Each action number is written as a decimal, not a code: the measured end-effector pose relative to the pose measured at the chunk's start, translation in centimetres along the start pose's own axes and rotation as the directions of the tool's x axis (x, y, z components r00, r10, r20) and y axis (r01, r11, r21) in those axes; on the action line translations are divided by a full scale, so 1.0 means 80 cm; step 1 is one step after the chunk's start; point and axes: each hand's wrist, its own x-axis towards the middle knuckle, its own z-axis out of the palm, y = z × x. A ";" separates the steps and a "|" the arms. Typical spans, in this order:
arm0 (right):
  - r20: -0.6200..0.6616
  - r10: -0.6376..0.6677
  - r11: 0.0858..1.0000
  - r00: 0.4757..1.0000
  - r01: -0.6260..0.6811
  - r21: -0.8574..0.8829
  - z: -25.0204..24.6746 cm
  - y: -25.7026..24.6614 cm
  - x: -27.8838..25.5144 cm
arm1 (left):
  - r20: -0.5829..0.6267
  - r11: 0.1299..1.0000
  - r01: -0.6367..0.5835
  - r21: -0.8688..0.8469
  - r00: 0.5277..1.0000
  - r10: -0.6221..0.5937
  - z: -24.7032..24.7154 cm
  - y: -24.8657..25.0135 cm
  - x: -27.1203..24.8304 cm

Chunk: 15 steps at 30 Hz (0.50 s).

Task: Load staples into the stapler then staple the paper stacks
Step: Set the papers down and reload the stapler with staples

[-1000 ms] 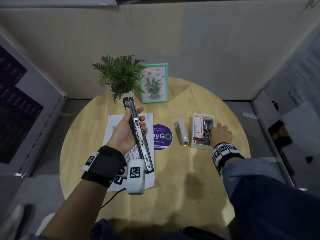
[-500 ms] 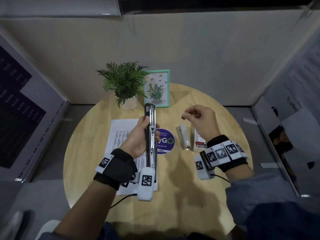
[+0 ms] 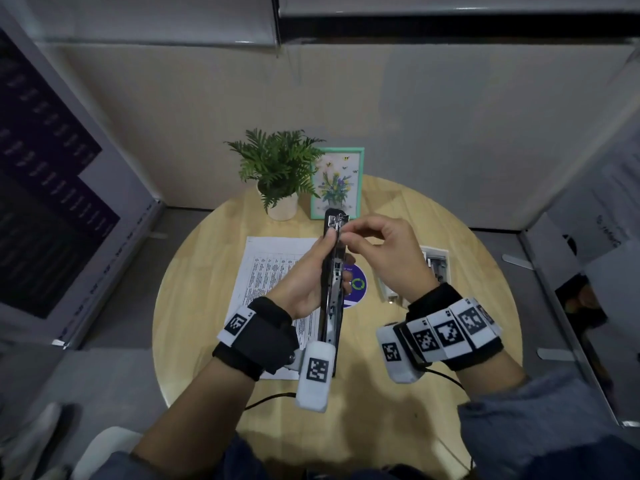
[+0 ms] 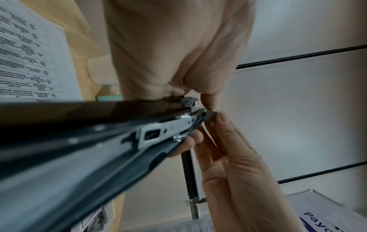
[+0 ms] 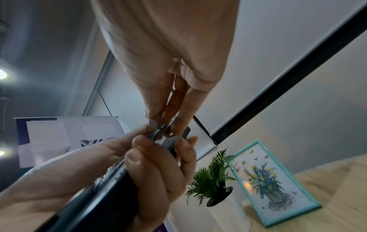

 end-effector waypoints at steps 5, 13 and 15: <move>-0.010 -0.001 1.000 1.000 0.001 -0.017 0.002 -0.002 -0.005 | 0.021 1.000 0.001 -0.020 1.000 0.000 0.001 -0.003 -0.003; -0.013 -0.005 1.000 1.000 0.004 -0.026 0.004 -0.004 -0.008 | 0.044 1.000 0.014 -0.027 0.999 -0.012 -0.003 -0.004 -0.002; -0.007 -0.002 0.999 1.000 0.001 -0.035 0.003 -0.004 -0.007 | 0.043 0.999 0.016 -0.029 0.999 -0.015 -0.002 -0.004 -0.002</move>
